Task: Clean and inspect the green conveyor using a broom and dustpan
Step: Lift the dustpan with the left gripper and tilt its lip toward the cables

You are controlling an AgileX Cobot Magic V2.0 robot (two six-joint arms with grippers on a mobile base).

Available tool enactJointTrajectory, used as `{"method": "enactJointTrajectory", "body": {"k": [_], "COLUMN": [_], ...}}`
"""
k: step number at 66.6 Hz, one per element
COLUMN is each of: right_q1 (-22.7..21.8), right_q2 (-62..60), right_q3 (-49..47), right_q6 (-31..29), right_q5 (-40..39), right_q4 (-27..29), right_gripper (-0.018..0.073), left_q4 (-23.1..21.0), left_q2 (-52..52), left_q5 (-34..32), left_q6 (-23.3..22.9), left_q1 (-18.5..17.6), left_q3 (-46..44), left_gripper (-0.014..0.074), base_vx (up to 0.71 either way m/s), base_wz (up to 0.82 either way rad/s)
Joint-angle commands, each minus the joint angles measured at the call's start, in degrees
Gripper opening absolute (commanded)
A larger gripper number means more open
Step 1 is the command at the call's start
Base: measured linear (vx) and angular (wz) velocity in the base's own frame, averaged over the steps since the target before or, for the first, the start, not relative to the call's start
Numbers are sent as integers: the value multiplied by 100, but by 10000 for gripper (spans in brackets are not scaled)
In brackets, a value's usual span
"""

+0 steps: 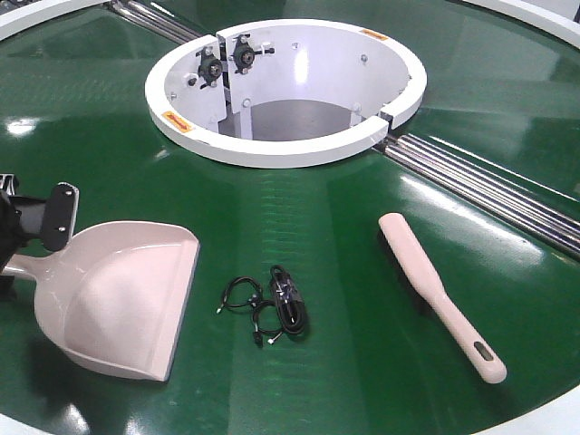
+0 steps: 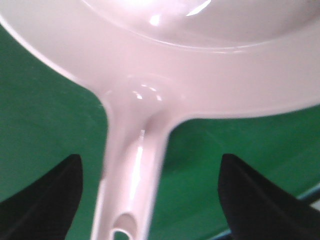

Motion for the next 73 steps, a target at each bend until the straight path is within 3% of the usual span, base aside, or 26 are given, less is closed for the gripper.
{"method": "enactJointTrajectory", "body": {"k": [1, 19, 26, 54, 73], "right_q1": [-36, -36, -36, -36, -36], "right_q2": [-59, -59, -59, -59, -59], "right_q3": [14, 14, 14, 14, 14], "right_q6": [-2, -2, -2, -2, -2], "right_q5": [-424, -424, -424, -424, -424], "right_q4": [-5, -5, -5, -5, -5], "right_gripper": [-8, -8, -8, -8, -8], "left_q4": [98, 253, 262, 400, 385], "left_q2": [-102, 225, 298, 240, -49], "left_q5": [-245, -463, -486, -347, -54], "left_q6": [42, 48, 48, 72, 66], "left_q1": [16, 16, 16, 16, -2], "left_q3": [-169, -169, -169, -169, -169], "left_gripper": [534, 531, 484, -10, -7], "base_vx": [0, 0, 0, 0, 0], "base_wz": [0, 0, 0, 0, 0]}}
